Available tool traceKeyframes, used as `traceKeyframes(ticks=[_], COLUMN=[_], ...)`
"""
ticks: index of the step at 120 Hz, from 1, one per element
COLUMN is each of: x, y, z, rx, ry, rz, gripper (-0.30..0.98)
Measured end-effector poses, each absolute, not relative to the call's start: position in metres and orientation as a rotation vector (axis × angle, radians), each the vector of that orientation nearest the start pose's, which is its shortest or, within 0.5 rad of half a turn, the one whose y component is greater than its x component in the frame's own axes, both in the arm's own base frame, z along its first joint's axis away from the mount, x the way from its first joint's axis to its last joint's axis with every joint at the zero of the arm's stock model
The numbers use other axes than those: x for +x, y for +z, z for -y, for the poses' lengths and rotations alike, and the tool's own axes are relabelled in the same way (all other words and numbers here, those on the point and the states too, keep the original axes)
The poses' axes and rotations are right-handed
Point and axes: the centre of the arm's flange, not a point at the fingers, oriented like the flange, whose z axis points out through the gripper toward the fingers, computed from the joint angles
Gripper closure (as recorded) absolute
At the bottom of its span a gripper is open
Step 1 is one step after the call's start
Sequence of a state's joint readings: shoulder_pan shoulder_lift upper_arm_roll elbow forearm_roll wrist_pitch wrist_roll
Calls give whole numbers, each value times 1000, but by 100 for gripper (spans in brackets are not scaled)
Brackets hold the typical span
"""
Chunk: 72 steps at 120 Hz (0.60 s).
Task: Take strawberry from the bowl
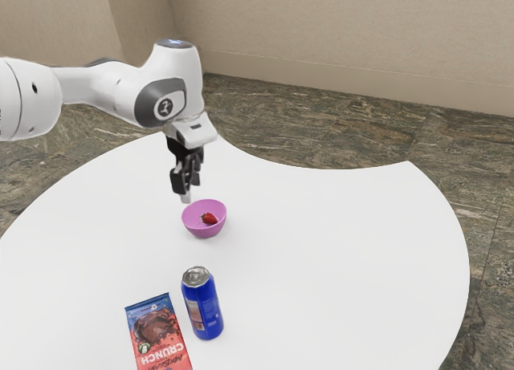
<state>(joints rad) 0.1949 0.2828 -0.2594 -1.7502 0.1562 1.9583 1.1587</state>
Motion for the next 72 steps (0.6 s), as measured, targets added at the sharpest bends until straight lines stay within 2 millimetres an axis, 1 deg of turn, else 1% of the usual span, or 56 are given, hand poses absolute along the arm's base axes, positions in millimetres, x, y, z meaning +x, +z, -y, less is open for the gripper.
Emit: traceKeyframes(ticks=[13, 22, 33, 51, 72], x=[631, 634, 637, 643, 668], y=[384, 375, 361, 345, 334], z=[17, 12, 1, -4, -12], rx=[-2454, -2428, -2407, -2355, -2309], ry=[146, 141, 137, 123, 58], rz=[-1952, -1996, -2038, -2112, -2154], gripper=[33, 37, 41, 40, 39])
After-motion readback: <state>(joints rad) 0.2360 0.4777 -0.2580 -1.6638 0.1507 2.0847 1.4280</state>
